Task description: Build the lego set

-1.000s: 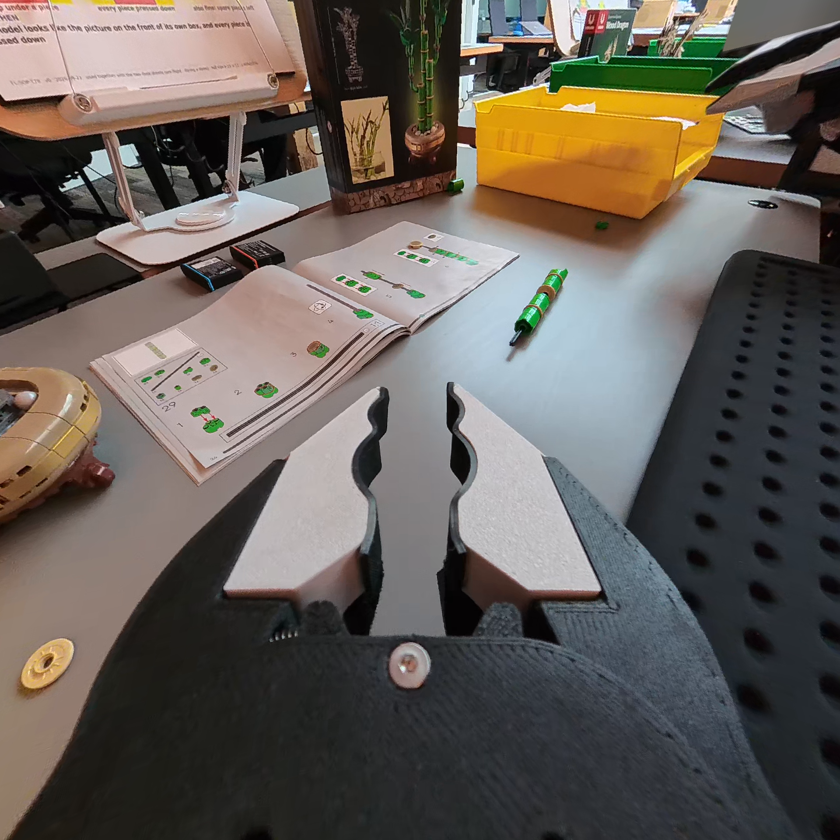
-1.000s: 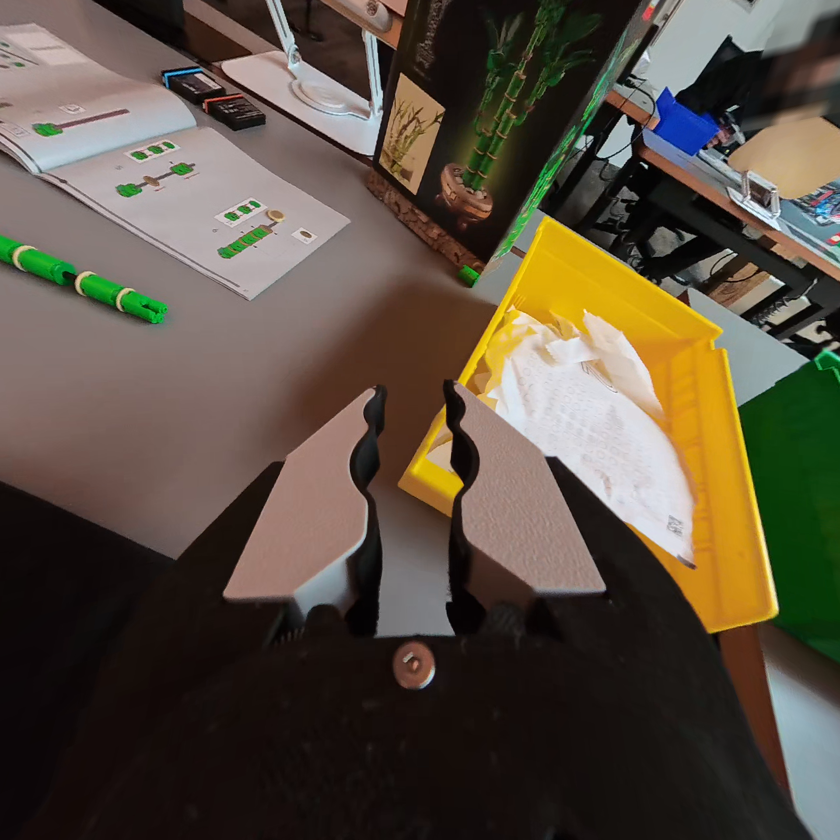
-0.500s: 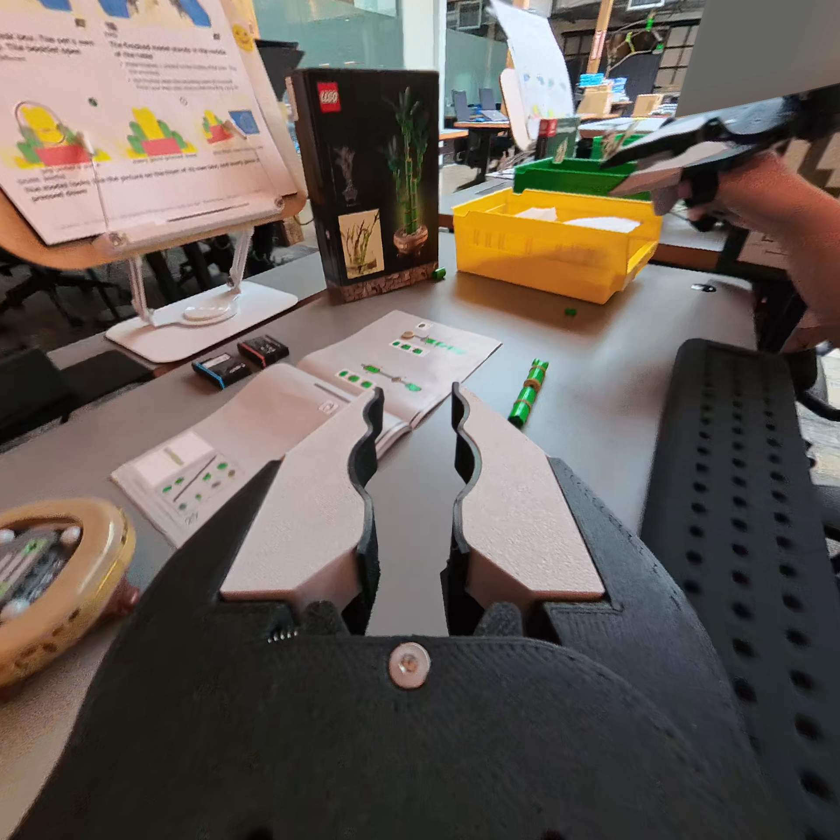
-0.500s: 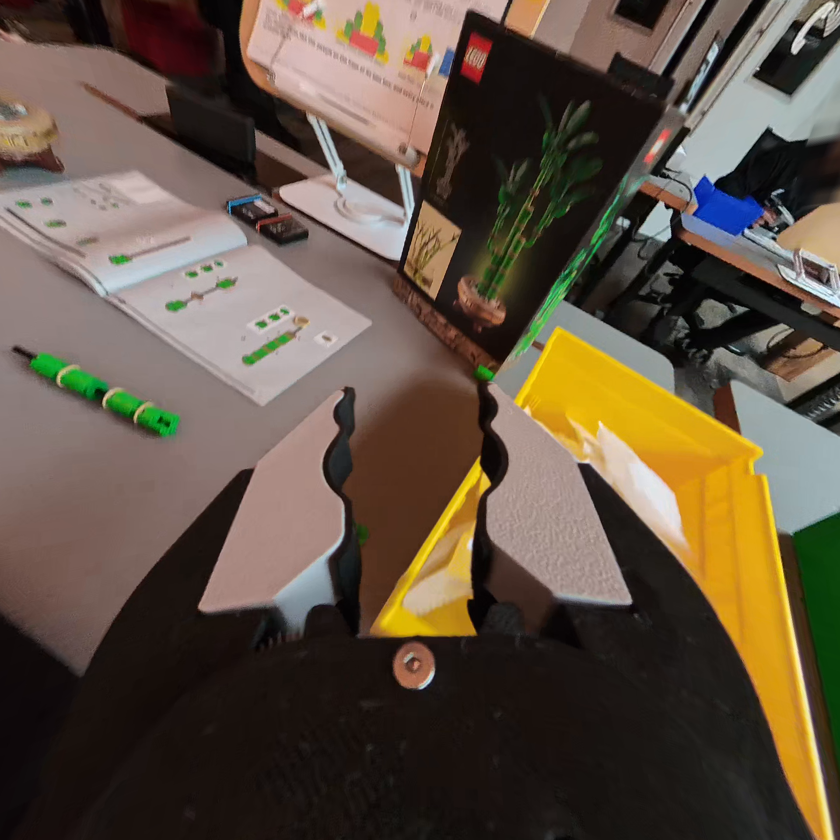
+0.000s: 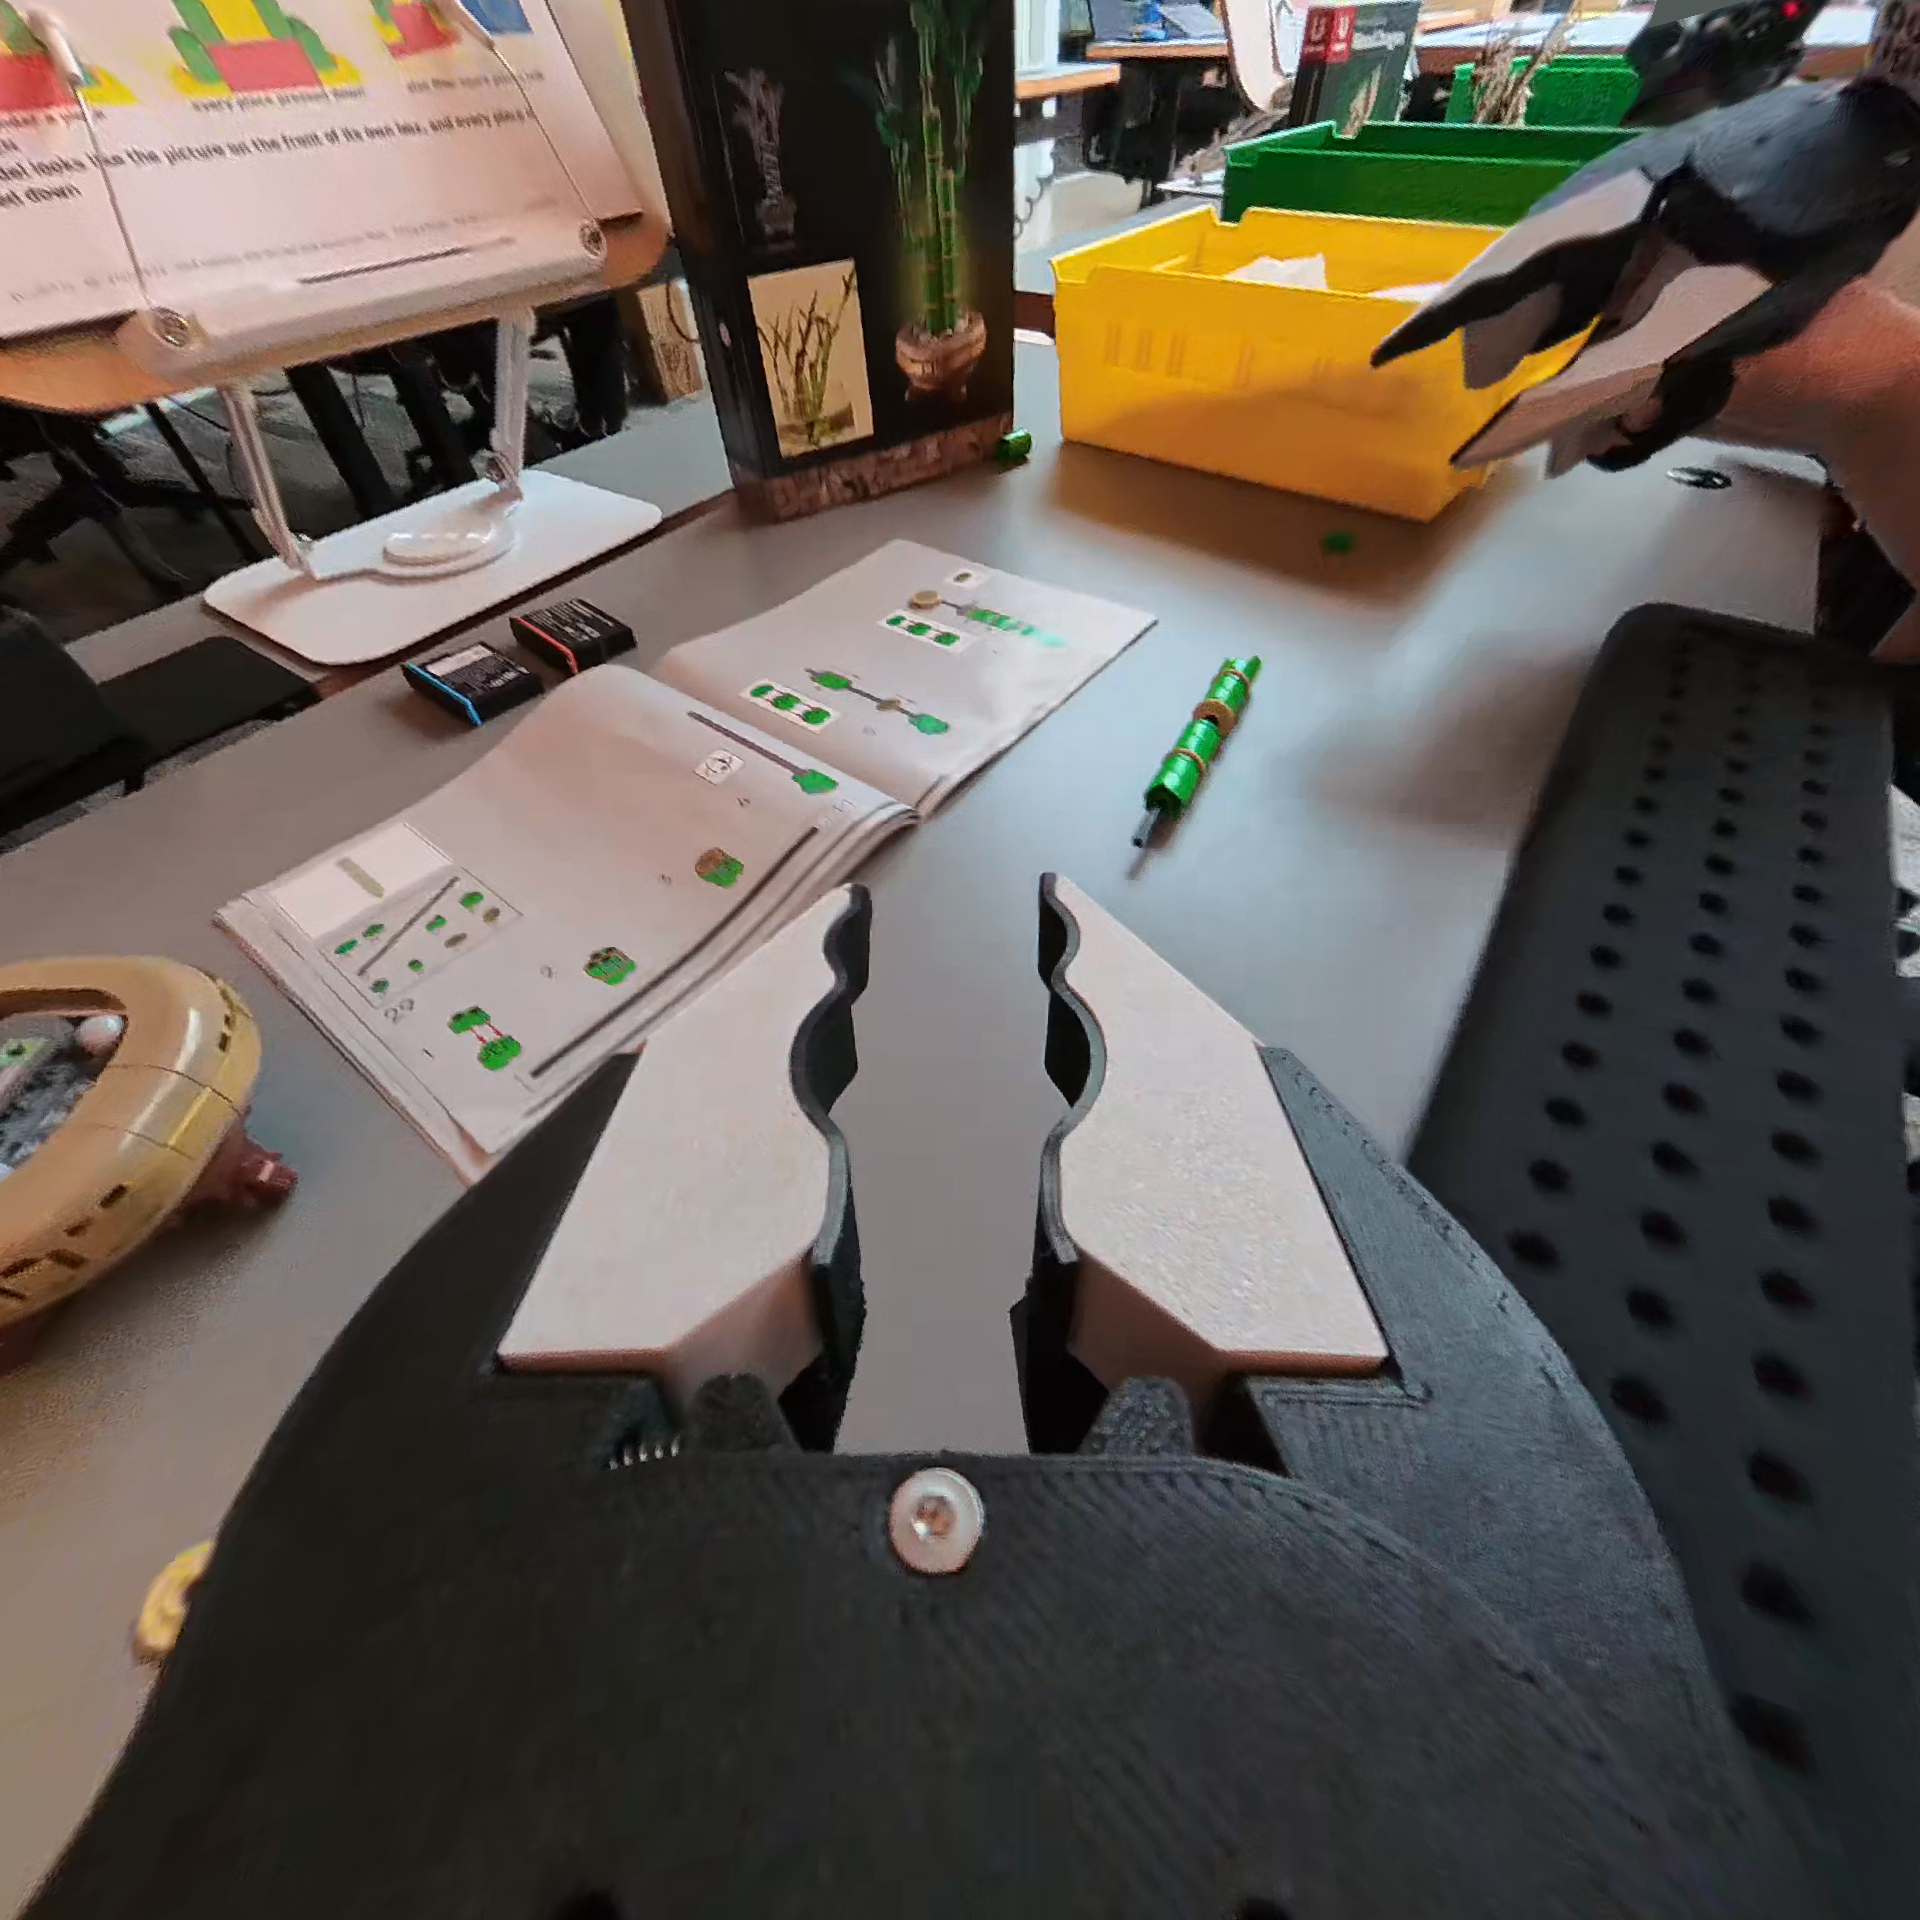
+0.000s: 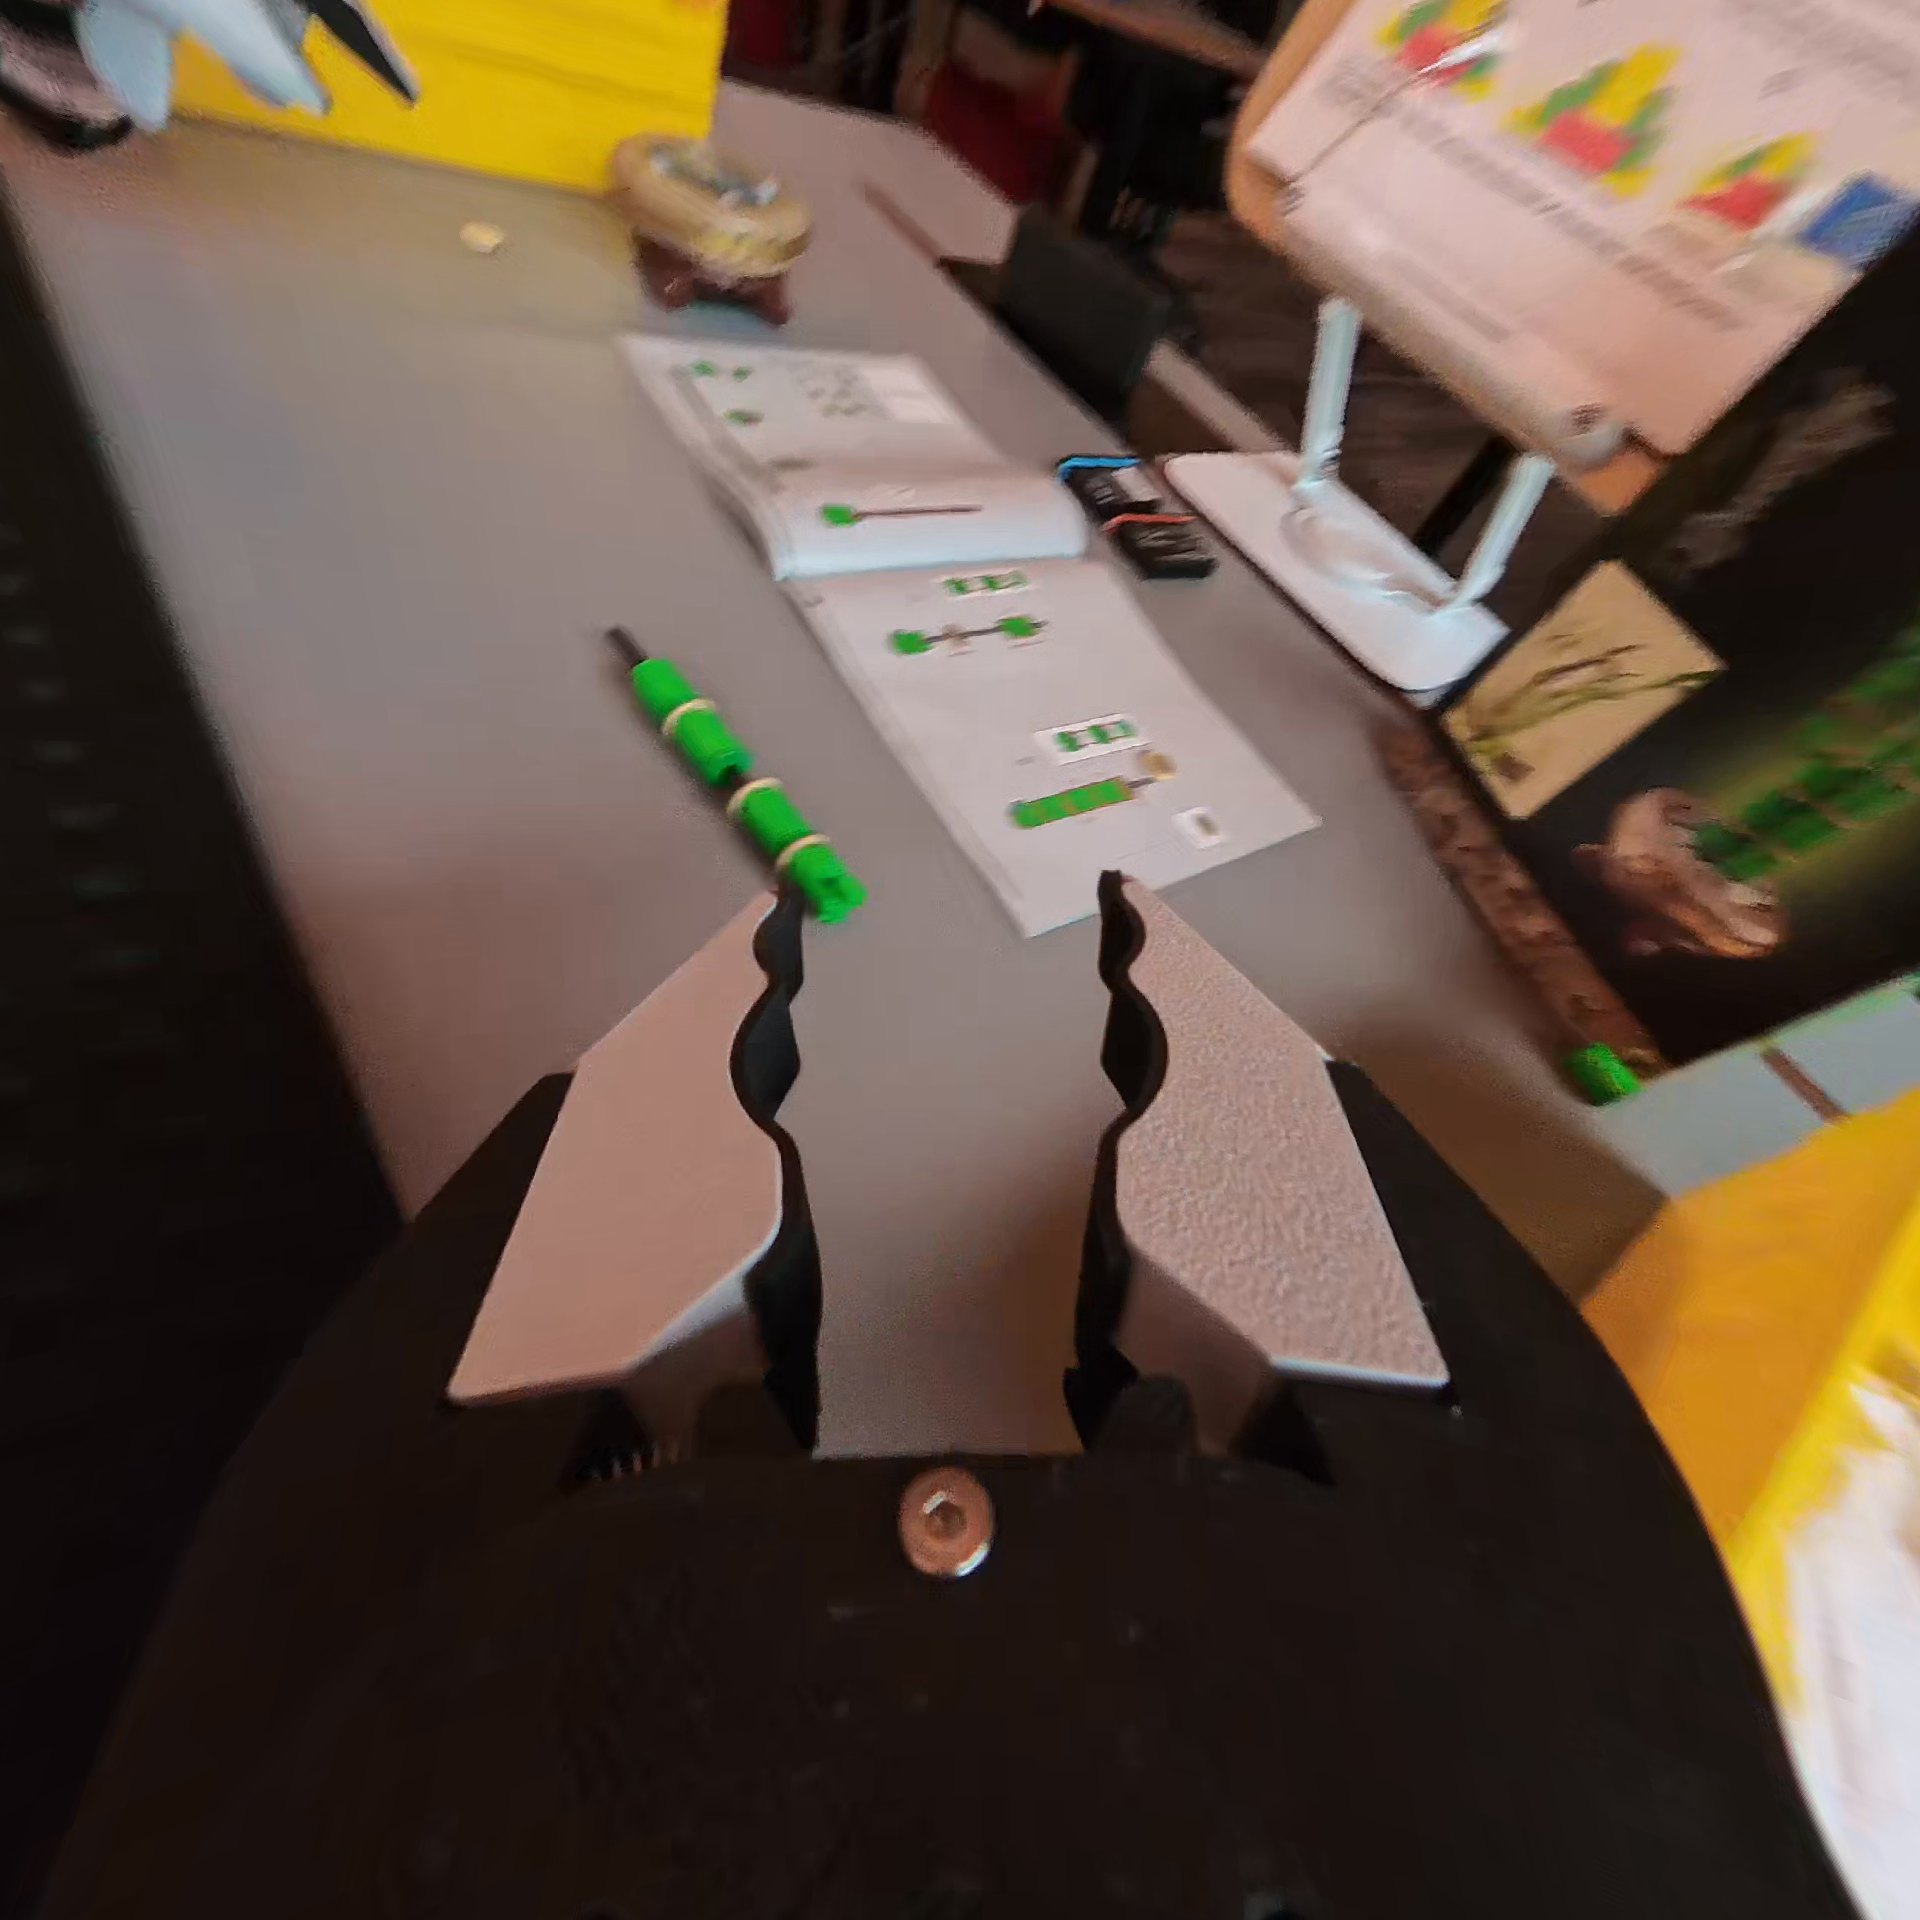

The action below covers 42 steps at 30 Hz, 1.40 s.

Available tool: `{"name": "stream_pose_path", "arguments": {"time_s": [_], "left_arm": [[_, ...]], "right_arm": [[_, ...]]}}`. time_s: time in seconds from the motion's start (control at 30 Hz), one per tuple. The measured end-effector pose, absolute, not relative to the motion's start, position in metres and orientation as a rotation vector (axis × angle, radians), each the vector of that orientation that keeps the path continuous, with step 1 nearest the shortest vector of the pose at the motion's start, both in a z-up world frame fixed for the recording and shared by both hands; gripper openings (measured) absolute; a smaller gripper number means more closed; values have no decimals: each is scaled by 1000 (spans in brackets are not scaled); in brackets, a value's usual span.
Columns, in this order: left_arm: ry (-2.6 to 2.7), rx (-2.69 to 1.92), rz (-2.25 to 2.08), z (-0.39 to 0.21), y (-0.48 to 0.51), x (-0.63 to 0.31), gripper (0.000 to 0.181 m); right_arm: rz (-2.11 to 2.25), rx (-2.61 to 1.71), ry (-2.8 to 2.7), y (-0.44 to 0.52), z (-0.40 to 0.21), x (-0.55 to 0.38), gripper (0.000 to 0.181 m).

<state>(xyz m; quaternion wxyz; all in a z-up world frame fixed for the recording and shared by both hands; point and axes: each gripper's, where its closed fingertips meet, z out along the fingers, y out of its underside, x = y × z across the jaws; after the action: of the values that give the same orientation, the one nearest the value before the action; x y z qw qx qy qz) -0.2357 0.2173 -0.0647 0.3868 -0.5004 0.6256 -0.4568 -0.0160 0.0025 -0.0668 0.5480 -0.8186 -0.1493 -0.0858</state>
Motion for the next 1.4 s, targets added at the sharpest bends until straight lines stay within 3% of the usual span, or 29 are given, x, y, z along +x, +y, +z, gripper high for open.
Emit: {"name": "stream_pose_path", "arguments": {"time_s": [0.23, 0.9, 1.4], "left_arm": [[1612, -1248, -1136, -68, 194, -277, 29], [1343, -1342, -1194, -66, 195, -415, 28], [1195, -1448, -1013, -48, 208, -492, 27]], "right_arm": [[-222, -2054, -407, 2, -103, -64, 51], [-588, -1874, 70, -88, -83, -74, 47], [-493, -1792, 304, -104, -75, -54, 44]]}}
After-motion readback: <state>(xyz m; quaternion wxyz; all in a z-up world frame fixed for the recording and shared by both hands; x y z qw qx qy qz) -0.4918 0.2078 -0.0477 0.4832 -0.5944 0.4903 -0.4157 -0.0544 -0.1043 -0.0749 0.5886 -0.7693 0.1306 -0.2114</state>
